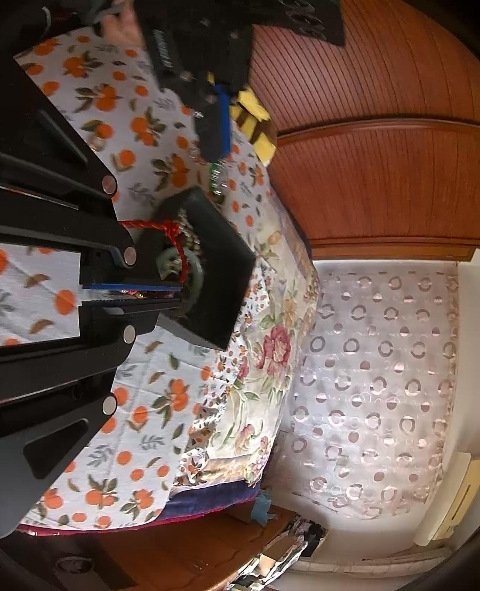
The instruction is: Organize jewelry
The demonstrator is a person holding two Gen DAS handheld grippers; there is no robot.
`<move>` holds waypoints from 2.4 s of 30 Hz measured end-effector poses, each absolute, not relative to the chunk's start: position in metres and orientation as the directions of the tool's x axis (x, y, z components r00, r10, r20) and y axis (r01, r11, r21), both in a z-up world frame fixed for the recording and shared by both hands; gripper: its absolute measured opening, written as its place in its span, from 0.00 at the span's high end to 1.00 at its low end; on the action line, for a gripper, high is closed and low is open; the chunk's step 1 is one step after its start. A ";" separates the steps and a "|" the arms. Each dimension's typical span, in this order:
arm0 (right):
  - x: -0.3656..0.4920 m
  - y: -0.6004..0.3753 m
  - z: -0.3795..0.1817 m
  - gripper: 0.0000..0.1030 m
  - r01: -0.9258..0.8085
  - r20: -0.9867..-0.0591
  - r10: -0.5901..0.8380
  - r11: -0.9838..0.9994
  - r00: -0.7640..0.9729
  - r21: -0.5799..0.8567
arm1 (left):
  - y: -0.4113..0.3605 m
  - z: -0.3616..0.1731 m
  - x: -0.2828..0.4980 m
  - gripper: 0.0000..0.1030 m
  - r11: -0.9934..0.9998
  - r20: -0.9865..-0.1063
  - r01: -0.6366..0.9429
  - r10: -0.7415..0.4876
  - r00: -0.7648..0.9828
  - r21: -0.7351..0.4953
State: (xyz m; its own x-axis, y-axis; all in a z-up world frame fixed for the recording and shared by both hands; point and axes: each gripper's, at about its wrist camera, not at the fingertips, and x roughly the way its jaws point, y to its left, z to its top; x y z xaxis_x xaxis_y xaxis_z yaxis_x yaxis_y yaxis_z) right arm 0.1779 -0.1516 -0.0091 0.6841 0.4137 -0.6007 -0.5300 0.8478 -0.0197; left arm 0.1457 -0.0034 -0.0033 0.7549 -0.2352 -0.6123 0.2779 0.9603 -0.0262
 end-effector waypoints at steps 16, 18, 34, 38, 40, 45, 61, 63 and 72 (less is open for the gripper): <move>0.232 -0.140 -0.029 0.94 -0.530 -0.641 0.483 0.837 0.597 0.138 | -0.013 -0.007 0.171 0.93 0.962 -0.633 0.274 -0.219 0.742 -0.011; 0.229 -0.142 -0.028 0.88 -0.535 -0.638 0.488 0.833 0.596 0.138 | -0.015 -0.008 0.175 0.93 0.961 -0.637 0.275 -0.219 0.739 -0.010; 0.192 -0.179 -0.028 0.82 -0.502 -0.643 0.423 0.862 0.639 0.068 | -0.036 -0.004 0.197 0.87 0.955 -0.636 0.297 -0.233 0.735 -0.006; 0.180 -0.178 -0.035 0.82 -0.521 -0.651 0.427 0.852 0.628 0.057 | -0.035 -0.003 0.182 0.74 0.954 -0.630 0.299 -0.222 0.744 0.016; 0.172 -0.174 -0.042 0.82 -0.532 -0.660 0.422 0.846 0.621 0.041 | -0.032 -0.005 0.171 0.74 0.954 -0.637 0.299 -0.219 0.739 0.019; 0.163 -0.167 -0.058 0.77 -0.551 -0.683 0.425 0.834 0.595 0.038 | -0.021 -0.017 0.133 0.62 0.950 -0.644 0.313 -0.238 0.728 0.003; 0.166 -0.128 -0.089 0.64 -0.613 -0.768 0.394 0.790 0.504 0.003 | 0.014 -0.063 0.090 0.60 0.959 -0.715 0.280 -0.219 0.664 -0.034; 0.168 -0.123 -0.092 0.64 -0.617 -0.776 0.387 0.787 0.499 -0.004 | 0.015 -0.068 0.088 0.60 0.959 -0.722 0.279 -0.220 0.656 -0.039; 0.173 -0.121 -0.095 0.85 -0.610 -0.785 0.372 0.792 0.496 -0.010 | 0.007 -0.078 0.081 0.60 0.952 -0.736 0.302 -0.239 0.633 -0.049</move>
State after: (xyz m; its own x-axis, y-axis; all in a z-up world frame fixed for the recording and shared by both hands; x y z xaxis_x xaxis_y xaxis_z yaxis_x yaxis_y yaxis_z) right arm 0.1729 -0.1209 -0.0950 0.4959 0.3722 -0.7846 -0.6105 0.7920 -0.0102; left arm 0.0808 0.0068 -0.0777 0.6335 -0.2393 -0.7358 0.3023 0.9519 -0.0494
